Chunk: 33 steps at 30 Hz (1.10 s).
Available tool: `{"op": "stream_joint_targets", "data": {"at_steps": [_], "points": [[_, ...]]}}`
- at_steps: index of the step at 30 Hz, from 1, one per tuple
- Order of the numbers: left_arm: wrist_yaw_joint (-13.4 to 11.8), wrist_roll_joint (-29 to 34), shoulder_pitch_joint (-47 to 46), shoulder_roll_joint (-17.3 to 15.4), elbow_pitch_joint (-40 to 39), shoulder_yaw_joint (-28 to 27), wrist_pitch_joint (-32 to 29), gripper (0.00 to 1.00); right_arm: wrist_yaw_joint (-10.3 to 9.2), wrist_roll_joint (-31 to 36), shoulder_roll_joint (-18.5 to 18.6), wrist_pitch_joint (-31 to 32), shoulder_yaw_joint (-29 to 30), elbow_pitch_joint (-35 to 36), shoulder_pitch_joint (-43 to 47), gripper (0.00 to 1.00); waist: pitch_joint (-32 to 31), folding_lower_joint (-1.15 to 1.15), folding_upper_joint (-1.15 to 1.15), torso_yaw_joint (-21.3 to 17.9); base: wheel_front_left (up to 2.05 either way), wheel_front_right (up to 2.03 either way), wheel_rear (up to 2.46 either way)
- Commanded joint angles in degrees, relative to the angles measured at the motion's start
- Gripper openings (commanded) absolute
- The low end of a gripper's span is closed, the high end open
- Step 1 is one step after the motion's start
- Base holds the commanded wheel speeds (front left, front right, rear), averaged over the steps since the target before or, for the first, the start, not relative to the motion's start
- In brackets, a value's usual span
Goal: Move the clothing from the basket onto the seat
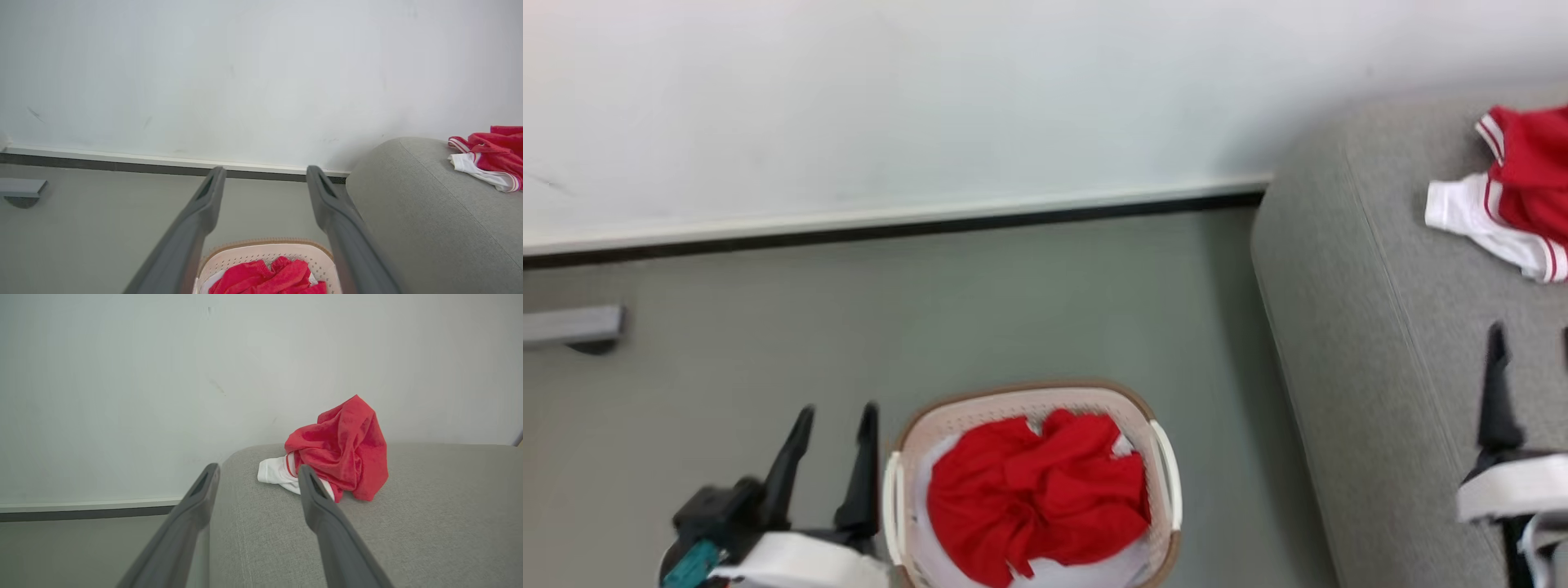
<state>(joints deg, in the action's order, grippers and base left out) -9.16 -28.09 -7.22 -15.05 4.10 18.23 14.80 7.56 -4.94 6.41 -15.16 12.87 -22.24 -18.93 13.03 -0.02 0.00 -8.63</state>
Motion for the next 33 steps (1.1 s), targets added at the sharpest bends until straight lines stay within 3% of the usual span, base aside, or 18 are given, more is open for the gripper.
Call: {"op": "stream_joint_targets", "data": {"at_steps": [1, 6, 13, 21, 33], "points": [[-0.29, 0.82, 1.85, 0.15, 0.69, -1.15, 0.32, 1.00, -0.14, -0.28, -0.69, 0.02, -0.98, 0.85, 2.28, 1.00, -3.14, 0.02, 0.00, 2.43, 0.00, 0.00, 0.00], [0.60, 4.82, 6.78, 2.25, 0.39, -7.12, 0.36, 1.00, -0.14, 0.94, -2.47, 0.03, -3.58, 3.04, 7.92, 1.00, -6.18, 0.02, 0.00, 4.01, 0.00, 0.00, 0.00], [5.51, 10.12, 11.59, 6.29, 1.40, -14.10, 0.39, 1.00, -0.14, -0.02, -3.51, 0.03, -7.95, 3.23, 14.25, 1.00, -9.05, 0.02, 0.00, 5.59, 0.00, 0.00, 0.00], [10.79, 16.25, 13.18, 9.37, 1.90, -18.20, 0.40, 1.00, -0.14, -3.50, -3.43, 0.02, -11.52, 2.25, 18.30, 1.00, -10.62, 0.02, 0.00, 5.82, 0.00, 0.00, 0.00], [13.75, 19.16, 13.68, 11.57, 2.90, -21.28, 0.40, 1.00, -0.14, -2.55, -3.45, 0.02, -12.84, 2.64, 17.77, 1.00, -11.46, 0.02, 0.00, 5.18, 0.00, 0.00, 0.00]]}}
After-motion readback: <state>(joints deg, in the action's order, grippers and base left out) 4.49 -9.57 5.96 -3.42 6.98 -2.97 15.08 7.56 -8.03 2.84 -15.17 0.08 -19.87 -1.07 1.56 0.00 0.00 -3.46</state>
